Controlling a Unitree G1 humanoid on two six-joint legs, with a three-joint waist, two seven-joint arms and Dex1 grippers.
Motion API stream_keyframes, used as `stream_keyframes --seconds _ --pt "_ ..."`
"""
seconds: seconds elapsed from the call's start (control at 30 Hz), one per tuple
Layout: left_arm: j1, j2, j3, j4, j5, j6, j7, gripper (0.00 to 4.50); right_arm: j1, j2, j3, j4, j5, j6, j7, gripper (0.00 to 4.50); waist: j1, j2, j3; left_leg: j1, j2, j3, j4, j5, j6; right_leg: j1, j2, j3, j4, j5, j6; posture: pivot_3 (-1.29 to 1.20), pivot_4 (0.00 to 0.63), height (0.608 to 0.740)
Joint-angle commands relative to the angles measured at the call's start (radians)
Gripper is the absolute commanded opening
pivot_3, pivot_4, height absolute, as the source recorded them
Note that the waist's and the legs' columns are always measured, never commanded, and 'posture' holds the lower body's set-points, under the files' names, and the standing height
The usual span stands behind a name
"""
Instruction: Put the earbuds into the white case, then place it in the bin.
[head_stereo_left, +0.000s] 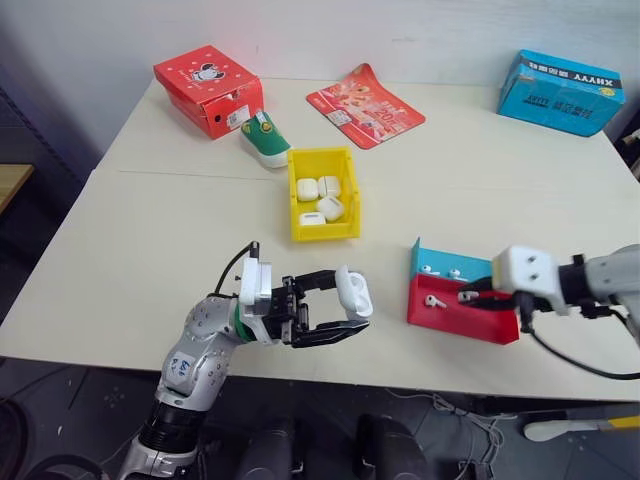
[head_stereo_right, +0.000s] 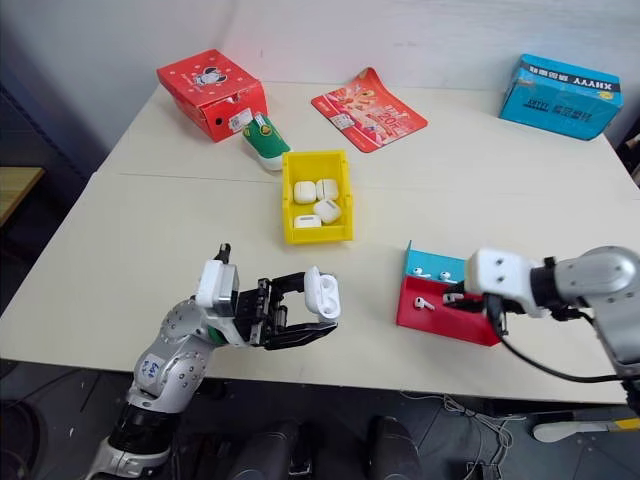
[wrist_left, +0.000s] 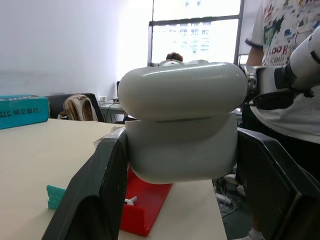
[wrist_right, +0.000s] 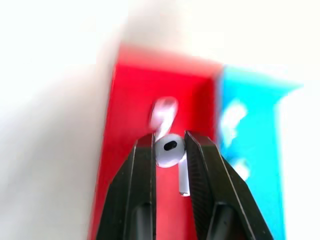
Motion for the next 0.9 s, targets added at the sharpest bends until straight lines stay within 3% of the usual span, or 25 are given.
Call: stream_keyframes --seconds 0.03,0.2,0.27,0.33,0.6,0.9 --pt "-0.061 -0.014 0.044 -0.028 -0.11 0.055 -0.004 2.8 0.0 0.098 -0.163 -0.155 0.363 0.251 -0.146 0.43 -0.001 0.0 0.0 0.0 0.0 -0.001 0.0 0.0 0.0 0.0 0.0 0.0 0.0 0.0 0.0 0.0 0.15 0.74" --pt "-0.14 -0.006 0.05 0.02 -0.148 0.113 -0.053 2.8 -0.061 0.31 -0.257 -0.255 0.816 0.387 -0.494 0.43 -0.004 0.0 0.0 -0.001 0.0 -0.001 -0.001 0.0 0.0 0.0 0.0 -0.001 0.0 0.0 0.0 0.0 0.15 0.74" --pt "-0.178 -0.004 0.053 0.046 -0.171 0.15 -0.078 2.8 -0.096 0.366 -0.245 -0.26 1.02 0.404 -0.638 0.43 -0.004 0.0 0.001 -0.001 0.0 -0.001 -0.001 0.0 0.0 0.0 0.0 -0.001 0.0 0.0 0.0 0.0 0.15 0.74" --pt "-0.217 -0.011 0.057 0.068 -0.187 0.175 -0.094 2.8 -0.111 0.405 -0.219 -0.28 1.117 0.403 -0.713 0.43 -0.004 0.0 0.001 -0.001 0.0 0.0 0.0 0.0 0.0 0.0 0.0 -0.001 0.0 0.0 0.0 0.0 0.15 0.74" --pt "-0.284 -0.046 0.066 0.081 -0.203 0.22 -0.111 2.8 -0.125 0.522 -0.102 -0.396 1.096 0.351 -0.783 0.43 -0.003 0.0 0.001 -0.003 -0.002 0.0 0.0 -0.001 0.003 -0.001 0.001 -0.002 0.002 0.0 0.0 0.0 0.15 0.74" --pt "-0.294 -0.067 0.065 0.074 -0.196 0.231 -0.103 2.8 -0.126 0.544 -0.045 -0.423 1.063 0.325 -0.777 0.43 -0.004 0.0 0.001 -0.005 -0.002 0.0 0.002 -0.001 0.004 -0.001 0.002 -0.002 0.002 0.0 0.001 0.0 0.15 0.74"
